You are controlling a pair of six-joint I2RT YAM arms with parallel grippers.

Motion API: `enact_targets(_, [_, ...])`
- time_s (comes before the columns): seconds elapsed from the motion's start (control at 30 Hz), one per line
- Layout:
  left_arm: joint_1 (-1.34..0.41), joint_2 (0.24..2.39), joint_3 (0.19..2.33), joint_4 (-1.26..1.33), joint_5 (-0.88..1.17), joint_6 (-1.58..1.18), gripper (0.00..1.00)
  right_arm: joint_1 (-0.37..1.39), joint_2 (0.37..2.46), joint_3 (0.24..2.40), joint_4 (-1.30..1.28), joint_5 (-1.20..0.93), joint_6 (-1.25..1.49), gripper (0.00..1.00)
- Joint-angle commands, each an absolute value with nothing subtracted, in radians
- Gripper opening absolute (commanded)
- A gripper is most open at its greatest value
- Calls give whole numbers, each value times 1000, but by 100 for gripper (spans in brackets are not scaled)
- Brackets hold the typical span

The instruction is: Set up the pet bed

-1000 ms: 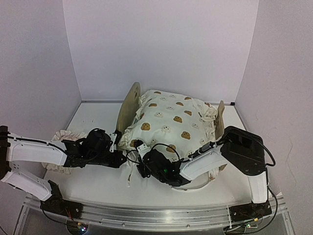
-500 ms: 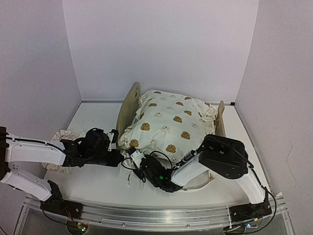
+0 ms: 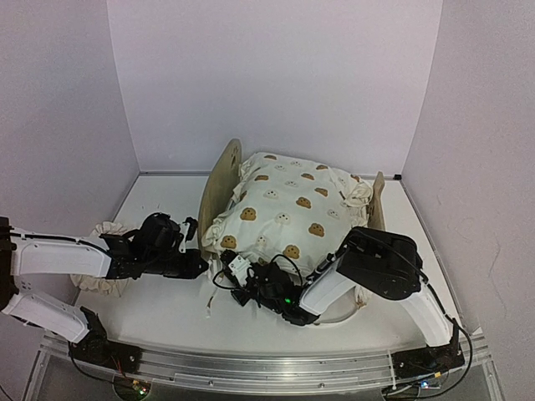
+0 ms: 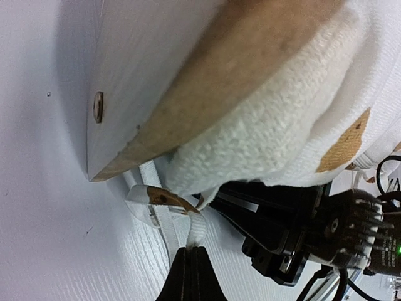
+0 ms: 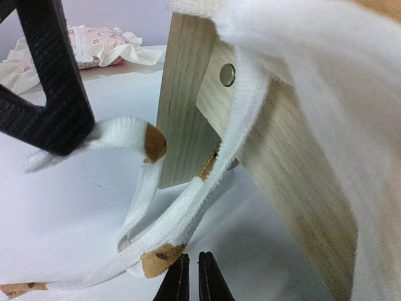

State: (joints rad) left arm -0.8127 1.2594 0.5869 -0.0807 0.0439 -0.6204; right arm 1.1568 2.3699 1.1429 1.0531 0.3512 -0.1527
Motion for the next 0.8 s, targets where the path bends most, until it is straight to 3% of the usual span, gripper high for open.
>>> enact_targets(0.0, [-782, 1260, 600, -79, 125, -611, 0, 1125, 2350, 1146, 1116, 207, -77, 11])
enact_targets(0.27, [-767, 1270, 607, -75, 170, -604, 0, 1112, 2361, 1178, 1115, 149, -58, 14])
enact_targets(0.77, [-706, 1292, 601, -60, 269, -610, 0, 1109, 2396, 1245, 1115, 77, -66, 27])
